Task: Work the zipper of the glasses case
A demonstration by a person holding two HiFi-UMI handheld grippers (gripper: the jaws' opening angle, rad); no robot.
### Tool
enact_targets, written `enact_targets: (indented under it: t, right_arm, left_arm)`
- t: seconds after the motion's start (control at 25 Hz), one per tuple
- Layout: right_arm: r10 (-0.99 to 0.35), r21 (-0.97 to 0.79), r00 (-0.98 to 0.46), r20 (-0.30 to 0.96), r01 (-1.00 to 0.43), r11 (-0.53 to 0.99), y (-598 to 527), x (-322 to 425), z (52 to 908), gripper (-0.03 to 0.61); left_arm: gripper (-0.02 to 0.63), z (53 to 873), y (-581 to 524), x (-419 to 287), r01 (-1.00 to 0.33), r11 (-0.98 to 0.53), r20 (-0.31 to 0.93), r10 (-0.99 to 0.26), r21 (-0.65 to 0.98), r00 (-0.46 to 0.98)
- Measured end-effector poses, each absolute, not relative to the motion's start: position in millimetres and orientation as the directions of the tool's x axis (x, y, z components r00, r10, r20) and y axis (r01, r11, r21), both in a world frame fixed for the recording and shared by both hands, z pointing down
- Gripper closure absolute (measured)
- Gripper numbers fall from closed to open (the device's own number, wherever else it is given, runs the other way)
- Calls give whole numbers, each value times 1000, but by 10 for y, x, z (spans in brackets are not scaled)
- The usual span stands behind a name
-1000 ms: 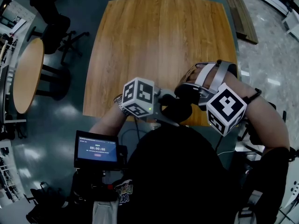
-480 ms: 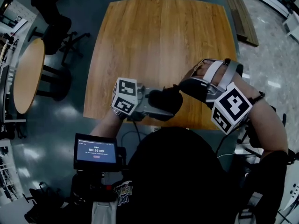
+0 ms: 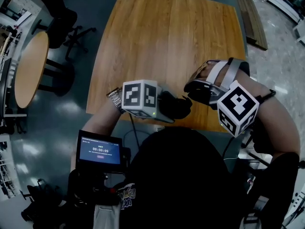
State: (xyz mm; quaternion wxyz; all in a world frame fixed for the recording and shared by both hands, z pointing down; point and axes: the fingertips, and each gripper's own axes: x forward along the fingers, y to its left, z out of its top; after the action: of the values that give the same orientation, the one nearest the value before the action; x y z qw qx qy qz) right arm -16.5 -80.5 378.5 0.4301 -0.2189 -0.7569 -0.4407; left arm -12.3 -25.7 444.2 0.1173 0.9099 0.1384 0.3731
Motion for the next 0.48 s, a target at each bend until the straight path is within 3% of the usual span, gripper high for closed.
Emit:
enact_targets:
  t: [0.16,0.48]
  right_arm:
    - [-68,470,-482,873,800,373,-642,-250,3908,494]
    - [-96,366,-355,930,920,139,-473,-264,4016,473]
  left_arm:
    - [364,4528,-230,-171,195,-933,728,359,303,584]
    - [362,4520,-99,-152,247,-885,709,465,395,530]
